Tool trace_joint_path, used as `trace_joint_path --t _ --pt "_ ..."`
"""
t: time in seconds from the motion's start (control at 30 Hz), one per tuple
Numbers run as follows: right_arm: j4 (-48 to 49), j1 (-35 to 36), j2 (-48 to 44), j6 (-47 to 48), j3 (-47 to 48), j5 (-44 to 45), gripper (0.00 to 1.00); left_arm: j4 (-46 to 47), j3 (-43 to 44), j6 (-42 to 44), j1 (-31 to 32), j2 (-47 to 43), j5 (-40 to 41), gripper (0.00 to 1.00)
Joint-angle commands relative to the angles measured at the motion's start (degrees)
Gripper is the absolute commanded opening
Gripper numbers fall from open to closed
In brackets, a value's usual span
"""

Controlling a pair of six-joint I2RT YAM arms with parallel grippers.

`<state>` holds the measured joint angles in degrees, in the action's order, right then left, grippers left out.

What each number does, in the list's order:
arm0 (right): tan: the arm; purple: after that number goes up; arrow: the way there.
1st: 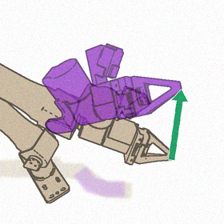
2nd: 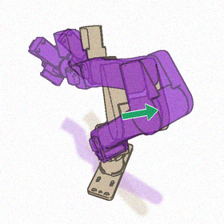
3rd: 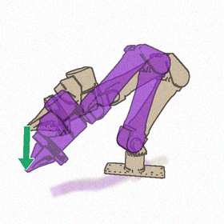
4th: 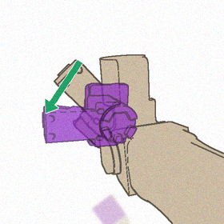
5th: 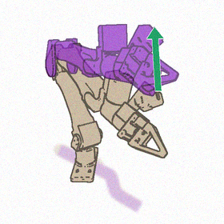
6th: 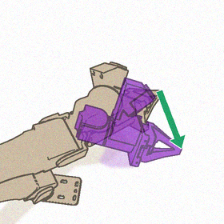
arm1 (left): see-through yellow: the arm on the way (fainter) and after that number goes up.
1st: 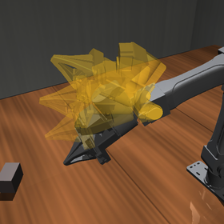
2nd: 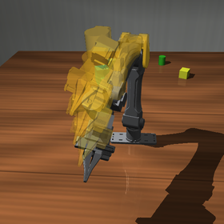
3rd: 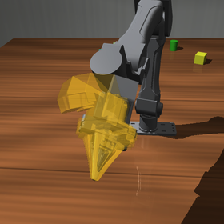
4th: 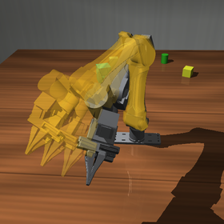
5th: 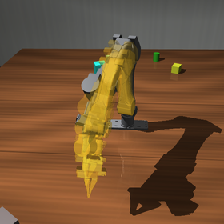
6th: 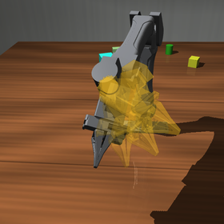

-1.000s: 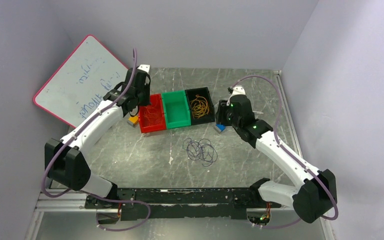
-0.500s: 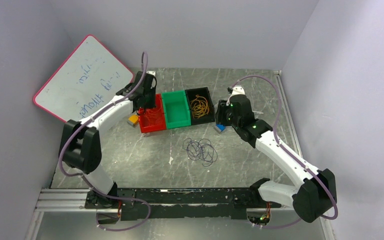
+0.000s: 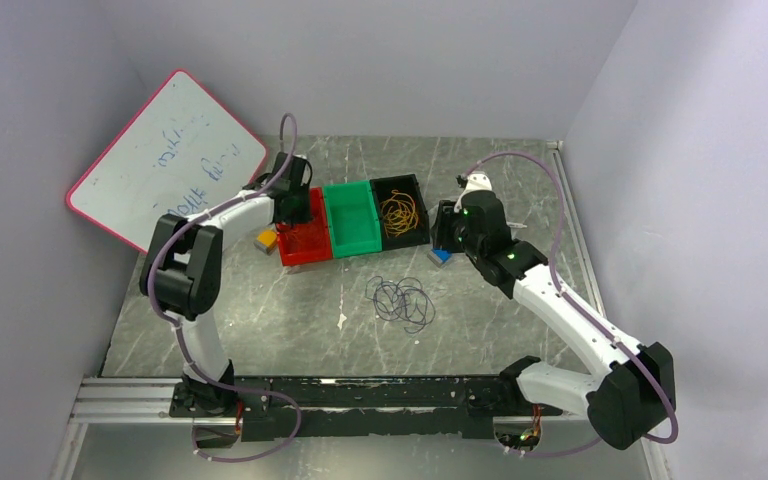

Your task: Untangle the cables

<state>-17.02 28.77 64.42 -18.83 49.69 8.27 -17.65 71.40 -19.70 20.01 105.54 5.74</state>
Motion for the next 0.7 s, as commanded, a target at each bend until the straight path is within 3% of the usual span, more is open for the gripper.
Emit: trace_joint_path --t 0.0,0.3,0.67 --pt "0.7 -0.2 -0.9 0.0 -1.2 -0.2 0.46 2.3 -0.6 -0.8 -0.4 2.1 -1.2 0.07" --pt "0.3 -0.2 -0.2 0.2 -0.1 -1.0 0.46 2.2 -1.2 -2.7 -0.9 2.8 -1.2 0.08" --pt "0.6 -0.2 -3.9 -1.6 -2.1 -0.6 0.48 0.3 -1.3 -2.4 -0.6 -7.9 0.9 0.46"
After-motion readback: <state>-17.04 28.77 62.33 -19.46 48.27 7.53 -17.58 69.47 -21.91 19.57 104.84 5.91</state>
